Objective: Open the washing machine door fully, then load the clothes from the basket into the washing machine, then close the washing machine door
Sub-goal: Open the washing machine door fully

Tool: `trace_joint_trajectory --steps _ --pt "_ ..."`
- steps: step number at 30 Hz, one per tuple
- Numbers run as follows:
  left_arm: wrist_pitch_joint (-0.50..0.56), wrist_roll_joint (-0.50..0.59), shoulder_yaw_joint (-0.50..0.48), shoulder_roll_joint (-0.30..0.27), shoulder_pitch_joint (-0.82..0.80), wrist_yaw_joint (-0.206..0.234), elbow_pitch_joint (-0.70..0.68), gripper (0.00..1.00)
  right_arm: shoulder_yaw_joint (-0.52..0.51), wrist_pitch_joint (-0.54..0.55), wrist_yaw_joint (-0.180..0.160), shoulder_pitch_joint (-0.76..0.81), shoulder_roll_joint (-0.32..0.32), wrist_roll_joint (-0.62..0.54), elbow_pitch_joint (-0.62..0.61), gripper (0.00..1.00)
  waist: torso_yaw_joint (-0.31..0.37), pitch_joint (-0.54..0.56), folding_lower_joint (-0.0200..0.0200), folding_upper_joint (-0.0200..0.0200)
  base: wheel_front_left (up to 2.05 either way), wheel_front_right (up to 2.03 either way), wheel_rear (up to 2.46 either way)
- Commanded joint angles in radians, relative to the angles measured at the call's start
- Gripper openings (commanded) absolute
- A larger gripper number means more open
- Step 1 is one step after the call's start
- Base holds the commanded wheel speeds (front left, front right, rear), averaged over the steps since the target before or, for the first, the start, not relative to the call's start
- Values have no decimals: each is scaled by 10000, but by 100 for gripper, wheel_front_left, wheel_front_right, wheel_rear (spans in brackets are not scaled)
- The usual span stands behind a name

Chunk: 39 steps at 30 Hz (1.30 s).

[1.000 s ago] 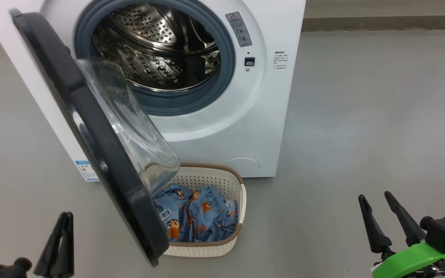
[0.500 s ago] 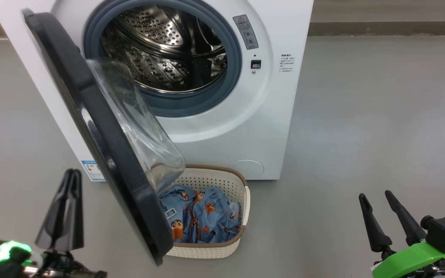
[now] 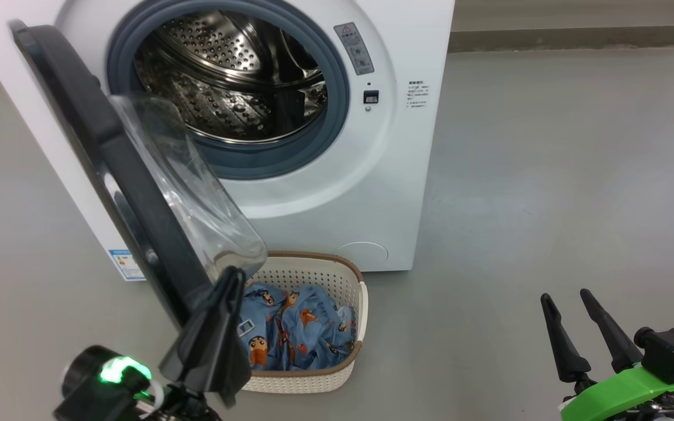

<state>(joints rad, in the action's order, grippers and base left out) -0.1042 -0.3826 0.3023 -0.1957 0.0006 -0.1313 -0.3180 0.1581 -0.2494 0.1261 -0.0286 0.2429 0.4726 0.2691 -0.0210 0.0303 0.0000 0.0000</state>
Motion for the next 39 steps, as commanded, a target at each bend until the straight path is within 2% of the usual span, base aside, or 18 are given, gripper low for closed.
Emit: trace_joint_trajectory --steps 1,19,39 --pt "76 -115 -242 11 -468 7 -49 0 193 -124 46 -269 114 -132 -231 100 50 -19 0 0 0 0 0" --pt "-54 -1252 -132 476 -740 12 2991 0 201 -124 46 -355 33 -151 -196 100 229 -105 0 0 0 0 0" --pt "-223 -1715 31 375 -1342 66 4007 0 329 -124 46 -408 -46 -146 -104 100 86 -157 0 0 0 0 0"
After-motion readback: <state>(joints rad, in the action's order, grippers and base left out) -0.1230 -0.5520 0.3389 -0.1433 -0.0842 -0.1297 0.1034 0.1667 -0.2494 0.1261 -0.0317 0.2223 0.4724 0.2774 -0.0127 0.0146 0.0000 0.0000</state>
